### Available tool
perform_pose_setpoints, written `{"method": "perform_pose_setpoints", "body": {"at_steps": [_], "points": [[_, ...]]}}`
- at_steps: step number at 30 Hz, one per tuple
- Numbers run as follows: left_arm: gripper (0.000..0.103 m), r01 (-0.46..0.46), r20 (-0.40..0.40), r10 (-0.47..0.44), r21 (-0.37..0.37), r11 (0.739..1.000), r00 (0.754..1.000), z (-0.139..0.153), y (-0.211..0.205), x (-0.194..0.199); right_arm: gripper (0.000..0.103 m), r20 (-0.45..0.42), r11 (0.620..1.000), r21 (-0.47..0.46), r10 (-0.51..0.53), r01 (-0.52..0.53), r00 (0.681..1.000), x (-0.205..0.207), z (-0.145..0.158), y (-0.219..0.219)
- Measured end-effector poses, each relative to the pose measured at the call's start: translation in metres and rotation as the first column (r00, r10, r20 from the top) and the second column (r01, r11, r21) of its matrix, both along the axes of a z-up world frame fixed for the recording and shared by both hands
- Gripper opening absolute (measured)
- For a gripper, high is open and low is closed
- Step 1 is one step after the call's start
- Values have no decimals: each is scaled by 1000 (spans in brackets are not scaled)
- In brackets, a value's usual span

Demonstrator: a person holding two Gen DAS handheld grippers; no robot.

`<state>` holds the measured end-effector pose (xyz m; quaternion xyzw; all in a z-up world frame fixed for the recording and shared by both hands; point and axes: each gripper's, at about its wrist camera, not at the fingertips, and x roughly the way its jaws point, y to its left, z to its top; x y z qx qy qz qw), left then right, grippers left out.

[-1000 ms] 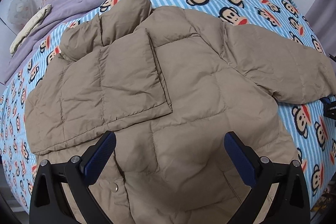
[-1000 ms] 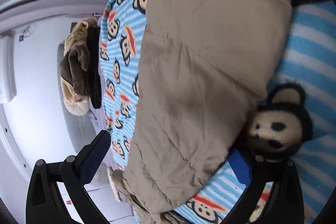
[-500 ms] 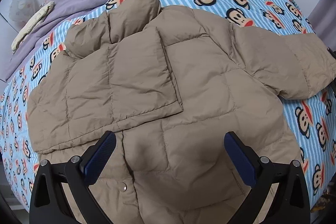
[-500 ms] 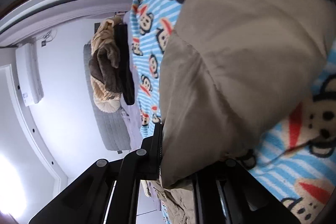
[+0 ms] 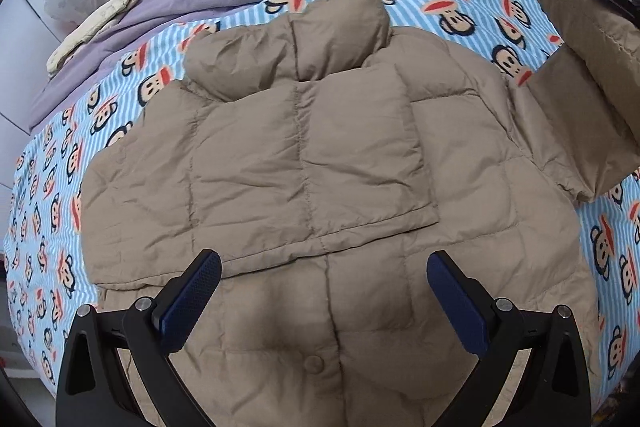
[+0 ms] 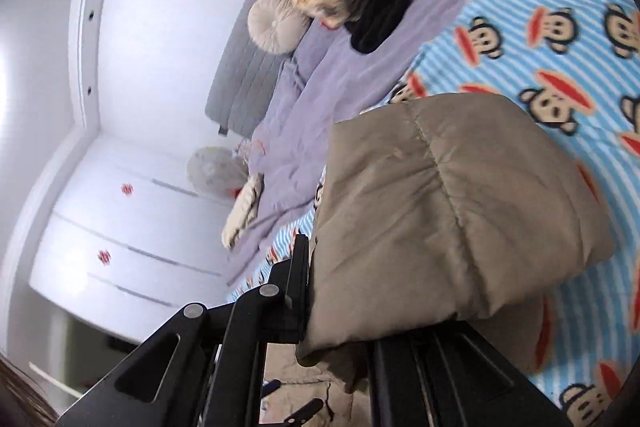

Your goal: Fold large clothes

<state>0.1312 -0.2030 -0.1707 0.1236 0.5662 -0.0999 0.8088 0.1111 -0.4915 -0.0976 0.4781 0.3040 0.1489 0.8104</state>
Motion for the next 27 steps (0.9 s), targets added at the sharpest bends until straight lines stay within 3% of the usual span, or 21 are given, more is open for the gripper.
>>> {"method": "perform_pose_setpoints", "body": {"at_steps": [4,7,12,13,15,17,18,21,22,23,24,25,27], "points": [[103,-57,10,57,9,998,998,-2,28,8,9,-43,968,-173,176,-181,983,39,-5,81],[103,-95,9,95,4,995,995,-6,48,13,9,-138,925,-247,260,-287,956,59,-24,131],[103,-141,-14,141,-4,990,990,-14,71,18,9,-329,892,-284,253,-351,910,70,-75,163],[103,-145,-16,145,-10,989,989,-15,75,19,13,-374,896,-274,236,-350,897,69,-84,162],[103,-155,-16,155,-34,987,988,-15,81,21,33,-416,920,-227,206,-320,886,61,-90,152],[103,-172,-22,170,-84,982,985,-14,89,25,68,-379,955,-169,165,-244,910,44,-78,135],[103,-182,-29,180,-119,976,983,-13,94,27,70,-350,970,-153,124,-187,929,36,-70,125],[103,-226,-52,220,-210,951,974,-11,109,34,69,-325,992,-122,-25,-15,945,25,-60,92],[103,-235,-53,229,-232,944,972,-10,114,36,62,-334,993,-113,-61,24,941,27,-61,82],[103,-242,-53,236,-249,938,970,-9,119,38,35,-342,993,-111,-84,49,936,30,-61,76],[103,-246,-52,242,-265,932,969,-7,123,39,20,-353,991,-124,-98,57,931,35,-61,73],[103,-249,-52,244,-287,925,968,-5,129,40,12,-351,989,-139,-97,50,931,40,-58,73],[103,-250,-53,248,-354,901,967,-1,142,42,11,-295,984,-180,-64,11,953,51,-42,85]]}}
